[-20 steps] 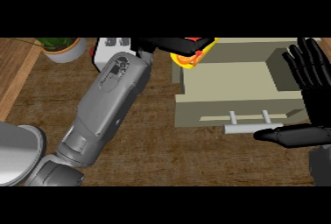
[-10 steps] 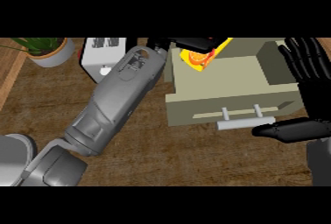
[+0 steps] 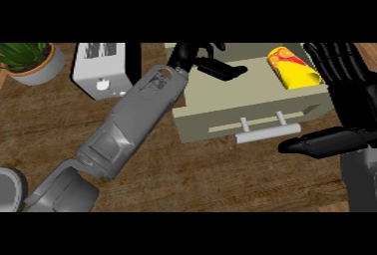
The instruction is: Pick up the cup, place it into the drawer and close the drawer
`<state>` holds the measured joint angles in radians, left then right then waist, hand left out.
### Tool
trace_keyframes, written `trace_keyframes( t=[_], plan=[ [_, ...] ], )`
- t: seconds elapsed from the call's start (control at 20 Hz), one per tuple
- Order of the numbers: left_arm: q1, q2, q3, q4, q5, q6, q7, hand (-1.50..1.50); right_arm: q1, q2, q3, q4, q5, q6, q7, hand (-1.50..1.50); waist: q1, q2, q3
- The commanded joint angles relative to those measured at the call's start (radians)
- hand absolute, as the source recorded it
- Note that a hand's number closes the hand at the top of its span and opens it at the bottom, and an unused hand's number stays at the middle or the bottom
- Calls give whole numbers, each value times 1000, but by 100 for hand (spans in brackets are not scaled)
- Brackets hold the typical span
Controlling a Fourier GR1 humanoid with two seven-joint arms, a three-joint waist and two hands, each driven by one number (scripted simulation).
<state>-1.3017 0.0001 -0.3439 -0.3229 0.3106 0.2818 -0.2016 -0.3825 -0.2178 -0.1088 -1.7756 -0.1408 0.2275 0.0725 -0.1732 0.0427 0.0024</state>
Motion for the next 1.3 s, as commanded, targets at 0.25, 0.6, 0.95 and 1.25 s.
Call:
trace_keyframes(
  t=[0.25, 0.6, 0.95, 1.25],
  plan=[
    [53, 0, 16, -55, 161, -13, -102, -150, -25, 39, 80, 13, -107, 107, 5, -150, -25, 11, -2],
    [52, 0, 53, -121, 287, -18, -247, -150, -33, -29, 200, 17, -217, 326, 80, 150, -7, 0, -3],
    [54, 0, 52, -88, 339, 51, -304, -150, 58, -163, 316, -7, 35, 402, 124, -150, 64, -21, -2],
    [119, 0, 52, -83, 363, 4, -358, -150, 90, -172, 379, 56, 360, 291, 27, -150, 133, -26, -1]
  ],
)
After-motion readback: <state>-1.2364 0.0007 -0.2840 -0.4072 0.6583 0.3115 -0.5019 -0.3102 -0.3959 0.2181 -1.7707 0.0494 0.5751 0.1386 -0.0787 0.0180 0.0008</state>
